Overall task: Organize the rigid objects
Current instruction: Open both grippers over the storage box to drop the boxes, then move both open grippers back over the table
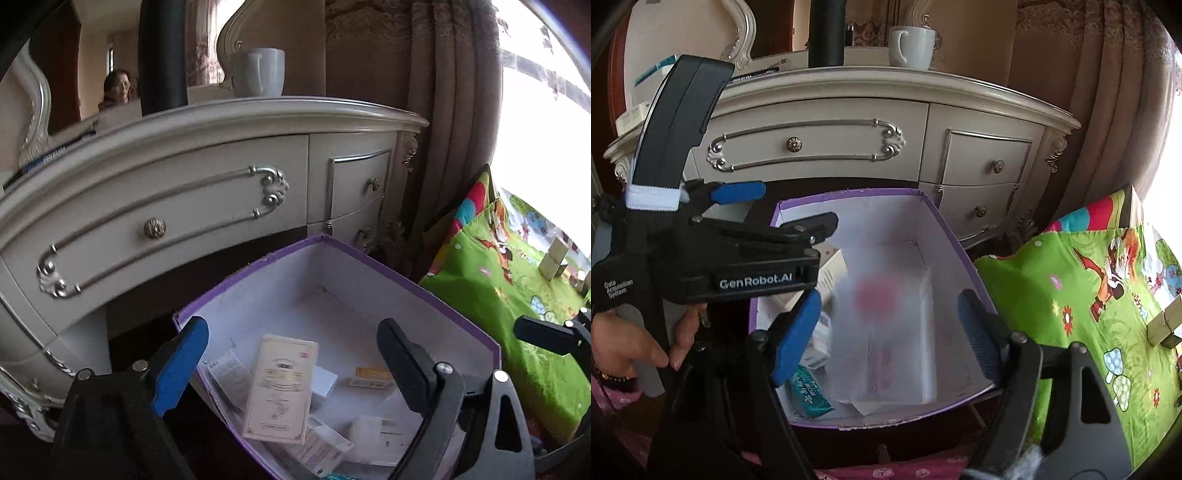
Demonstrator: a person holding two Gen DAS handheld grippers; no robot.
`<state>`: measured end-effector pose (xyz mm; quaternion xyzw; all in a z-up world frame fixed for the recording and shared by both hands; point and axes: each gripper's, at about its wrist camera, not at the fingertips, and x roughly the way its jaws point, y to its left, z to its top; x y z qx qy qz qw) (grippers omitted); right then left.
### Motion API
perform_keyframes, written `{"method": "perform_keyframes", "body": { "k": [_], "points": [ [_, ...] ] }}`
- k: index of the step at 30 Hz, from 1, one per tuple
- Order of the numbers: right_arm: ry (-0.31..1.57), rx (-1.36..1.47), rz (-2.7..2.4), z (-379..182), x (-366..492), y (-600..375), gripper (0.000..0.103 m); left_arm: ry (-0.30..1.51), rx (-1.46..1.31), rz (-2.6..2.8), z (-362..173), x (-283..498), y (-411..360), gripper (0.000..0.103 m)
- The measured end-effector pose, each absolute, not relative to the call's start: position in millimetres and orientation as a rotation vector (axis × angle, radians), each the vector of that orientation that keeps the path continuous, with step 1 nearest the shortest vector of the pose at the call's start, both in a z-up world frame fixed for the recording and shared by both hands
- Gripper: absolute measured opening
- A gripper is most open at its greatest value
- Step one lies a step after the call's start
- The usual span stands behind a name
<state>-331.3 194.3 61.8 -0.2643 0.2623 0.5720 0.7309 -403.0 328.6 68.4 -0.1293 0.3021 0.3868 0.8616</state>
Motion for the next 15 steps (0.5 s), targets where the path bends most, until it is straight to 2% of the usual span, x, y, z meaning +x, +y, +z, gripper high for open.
{"method": "perform_keyframes", "body": {
  "k": [8, 15],
  "points": [
    [0.632, -0.431, 1.173, 71, -288, 154, 0.082, 0.683, -0.201, 0.781, 69, -380, 310, 0.099],
    [0.644, -0.267, 0.925, 80, -216, 78, 0.089, 0.747, -0.168, 0.581, 68, -329, 261, 0.099]
  ]
}}
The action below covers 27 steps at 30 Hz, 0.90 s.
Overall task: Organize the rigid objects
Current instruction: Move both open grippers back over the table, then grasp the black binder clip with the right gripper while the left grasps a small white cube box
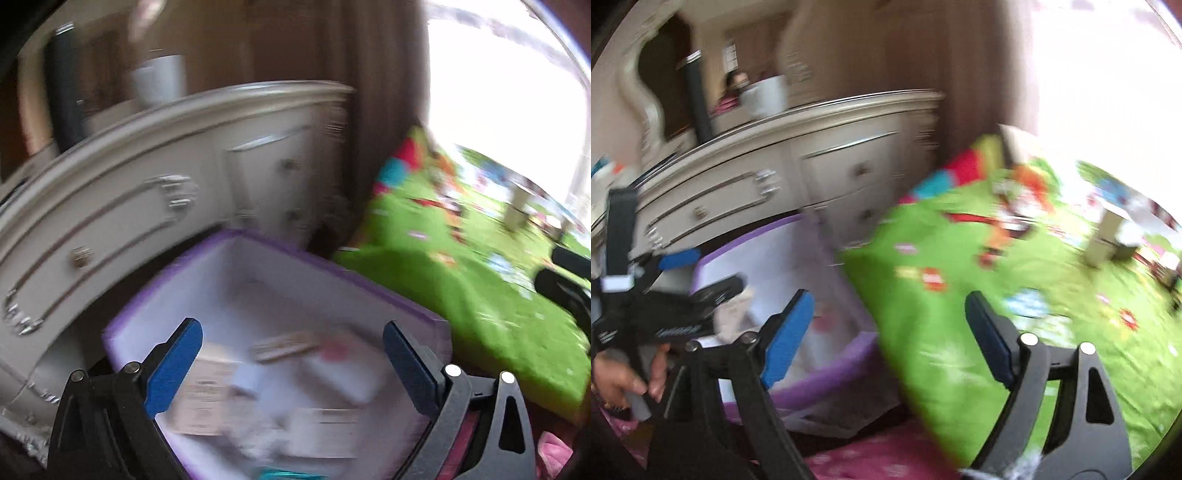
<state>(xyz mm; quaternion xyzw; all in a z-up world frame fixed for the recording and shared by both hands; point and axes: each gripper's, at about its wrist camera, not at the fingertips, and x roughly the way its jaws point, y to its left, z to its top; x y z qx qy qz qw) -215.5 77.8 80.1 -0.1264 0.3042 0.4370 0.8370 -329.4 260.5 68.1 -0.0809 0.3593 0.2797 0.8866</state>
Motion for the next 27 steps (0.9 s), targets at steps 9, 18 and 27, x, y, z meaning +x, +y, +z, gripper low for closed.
{"method": "perform_keyframes", "body": {
  "k": [9, 18, 27],
  "points": [
    [0.753, -0.107, 0.572, 60, -121, -56, 0.090, 0.893, -0.080, 0.068, 46, -196, 120, 0.099],
    [0.858, -0.010, 0.266, 45, -21, -182, 0.090, 0.971, -0.066, 0.036, 10, -55, 51, 0.100],
    [0.921, -0.109, 0.248, 24, 86, -175, 0.091, 0.935, -0.042, 0.056, 11, -59, 48, 0.103]
  ]
}}
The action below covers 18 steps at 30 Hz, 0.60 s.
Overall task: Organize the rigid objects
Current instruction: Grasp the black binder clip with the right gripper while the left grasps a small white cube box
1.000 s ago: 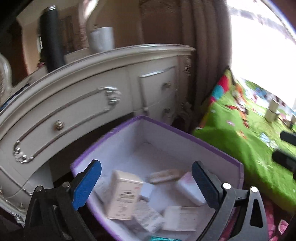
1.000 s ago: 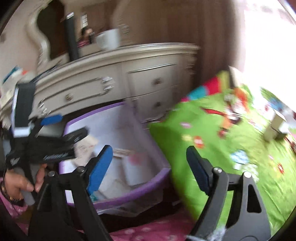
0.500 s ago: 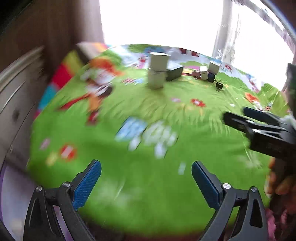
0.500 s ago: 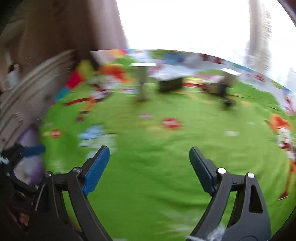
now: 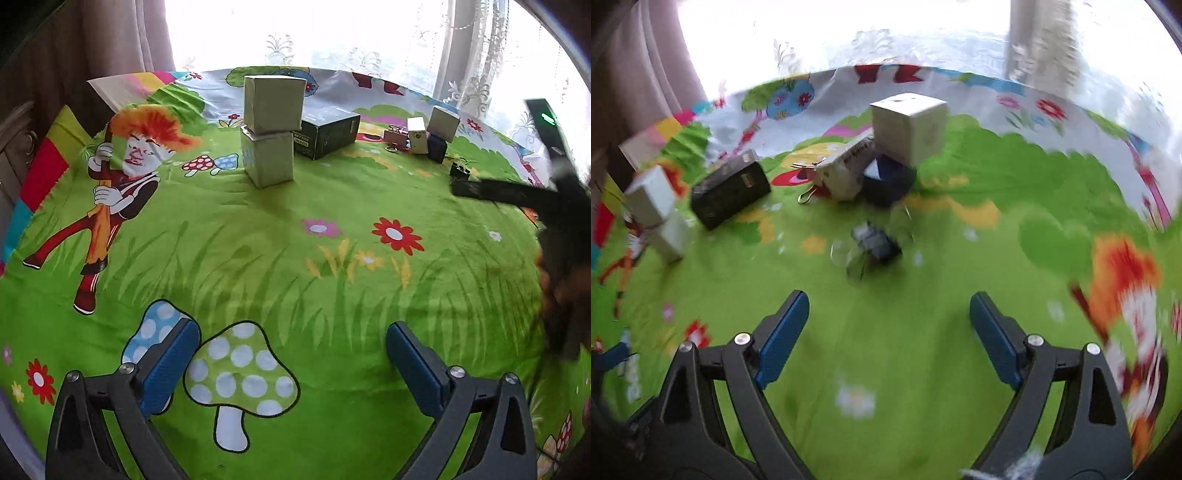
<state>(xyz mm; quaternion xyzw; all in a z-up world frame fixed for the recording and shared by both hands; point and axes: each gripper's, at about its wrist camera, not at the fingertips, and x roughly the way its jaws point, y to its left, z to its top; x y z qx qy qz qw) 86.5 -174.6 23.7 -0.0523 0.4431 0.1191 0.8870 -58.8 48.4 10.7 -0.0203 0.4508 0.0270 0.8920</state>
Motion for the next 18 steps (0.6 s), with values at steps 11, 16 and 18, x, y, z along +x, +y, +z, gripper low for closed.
{"method": "perform_keyframes", "body": {
  "k": [11, 16, 18],
  "points": [
    [0.890, -0.168, 0.304, 23, 89, -170, 0.033, 0.934, -0.047, 0.062, 5, -53, 51, 0.103],
    [0.893, -0.053, 0.356, 25, 42, -193, 0.033, 0.935, -0.046, 0.061, 5, -52, 51, 0.103],
    [0.893, -0.024, 0.353, 26, 28, -201, 0.033, 0.942, -0.045, 0.062, 6, -50, 51, 0.103]
  ]
}}
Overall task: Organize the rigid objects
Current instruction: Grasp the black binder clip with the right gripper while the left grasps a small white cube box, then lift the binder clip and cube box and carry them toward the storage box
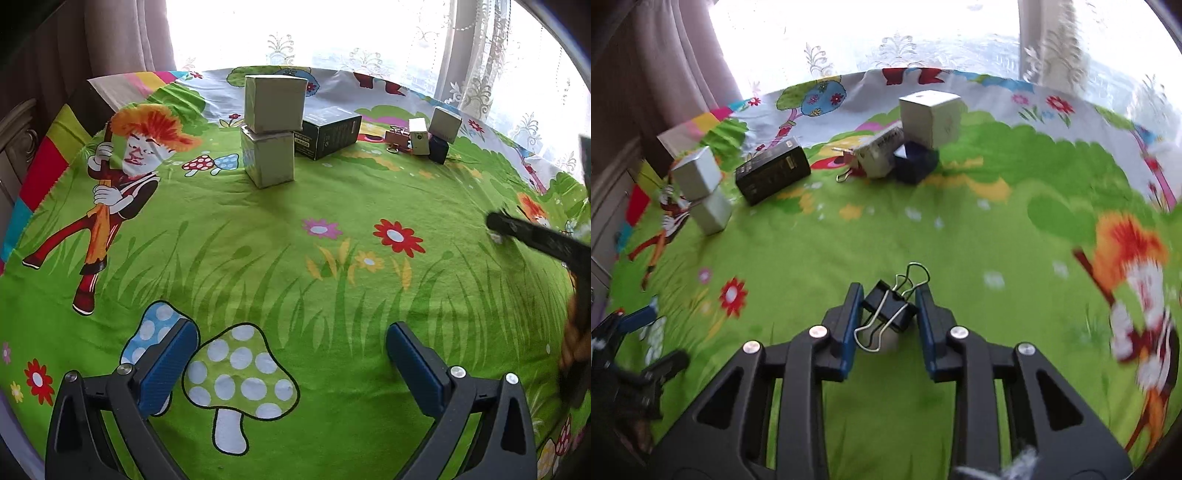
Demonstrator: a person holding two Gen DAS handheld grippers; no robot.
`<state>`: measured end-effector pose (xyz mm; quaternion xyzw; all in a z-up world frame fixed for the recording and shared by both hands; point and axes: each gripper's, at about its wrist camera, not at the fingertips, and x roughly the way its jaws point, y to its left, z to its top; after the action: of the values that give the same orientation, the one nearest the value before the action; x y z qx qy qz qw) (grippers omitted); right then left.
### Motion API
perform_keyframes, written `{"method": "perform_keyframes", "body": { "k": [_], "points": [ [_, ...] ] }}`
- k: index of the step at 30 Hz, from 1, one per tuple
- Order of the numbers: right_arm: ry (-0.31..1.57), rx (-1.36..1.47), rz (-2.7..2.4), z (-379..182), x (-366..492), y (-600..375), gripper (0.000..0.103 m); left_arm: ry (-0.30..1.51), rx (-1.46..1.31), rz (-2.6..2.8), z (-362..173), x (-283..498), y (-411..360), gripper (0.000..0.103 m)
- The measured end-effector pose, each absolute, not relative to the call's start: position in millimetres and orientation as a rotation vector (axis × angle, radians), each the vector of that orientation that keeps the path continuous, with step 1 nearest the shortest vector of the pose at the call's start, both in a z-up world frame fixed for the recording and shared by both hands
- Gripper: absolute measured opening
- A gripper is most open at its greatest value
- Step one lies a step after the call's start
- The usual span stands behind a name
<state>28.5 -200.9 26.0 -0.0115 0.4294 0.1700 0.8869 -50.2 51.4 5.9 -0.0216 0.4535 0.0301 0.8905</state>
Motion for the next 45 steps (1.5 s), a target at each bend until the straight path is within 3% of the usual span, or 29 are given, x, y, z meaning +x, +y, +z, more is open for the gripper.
{"method": "perform_keyframes", "body": {
  "k": [6, 13, 15, 16, 17, 21, 28, 34, 40, 42, 43, 44, 45],
  "points": [
    [0.894, -0.056, 0.326, 26, 17, -197, 0.034, 0.933, -0.124, 0.089, 28, 1, 66, 0.103],
    [0.891, -0.137, 0.294, 26, 18, -189, 0.034, 0.818, 0.027, 0.229, 64, 78, 62, 0.103],
    [0.893, -0.119, 0.301, 26, 19, -192, 0.034, 0.781, 0.047, 0.188, 66, 84, 58, 0.076],
    [0.893, -0.113, 0.303, 26, 19, -193, 0.034, 0.782, 0.037, 0.173, 67, 82, 57, 0.048],
    [0.893, -0.110, 0.305, 26, 19, -193, 0.034, 0.783, 0.002, 0.148, 67, 73, 56, 0.047],
    [0.894, -0.102, 0.308, 27, 19, -194, 0.034, 0.711, -0.092, -0.013, 72, 7, 40, 0.047],
    [0.894, -0.109, 0.303, 27, 19, -192, 0.034, 0.863, -0.047, -0.151, 26, -27, 18, 0.049],
    [0.894, -0.116, 0.302, 27, 19, -191, 0.034, 0.873, -0.043, -0.093, 15, -25, 27, 0.083],
    [0.894, -0.125, 0.297, 27, 19, -191, 0.034, 0.845, -0.007, -0.062, 17, -25, 18, 0.085],
    [0.894, -0.124, 0.298, 27, 19, -190, 0.034, 0.843, 0.005, -0.069, 16, -25, 14, 0.071],
    [0.894, -0.124, 0.298, 27, 18, -190, 0.034, 0.848, 0.004, -0.067, 15, -25, 14, 0.048],
    [0.894, -0.125, 0.297, 27, 18, -190, 0.034, 0.865, -0.006, -0.065, 13, -23, 16, 0.041],
    [0.894, -0.127, 0.297, 27, 18, -190, 0.034, 0.864, -0.019, -0.069, 12, -22, 18, 0.041]
  ]
}}
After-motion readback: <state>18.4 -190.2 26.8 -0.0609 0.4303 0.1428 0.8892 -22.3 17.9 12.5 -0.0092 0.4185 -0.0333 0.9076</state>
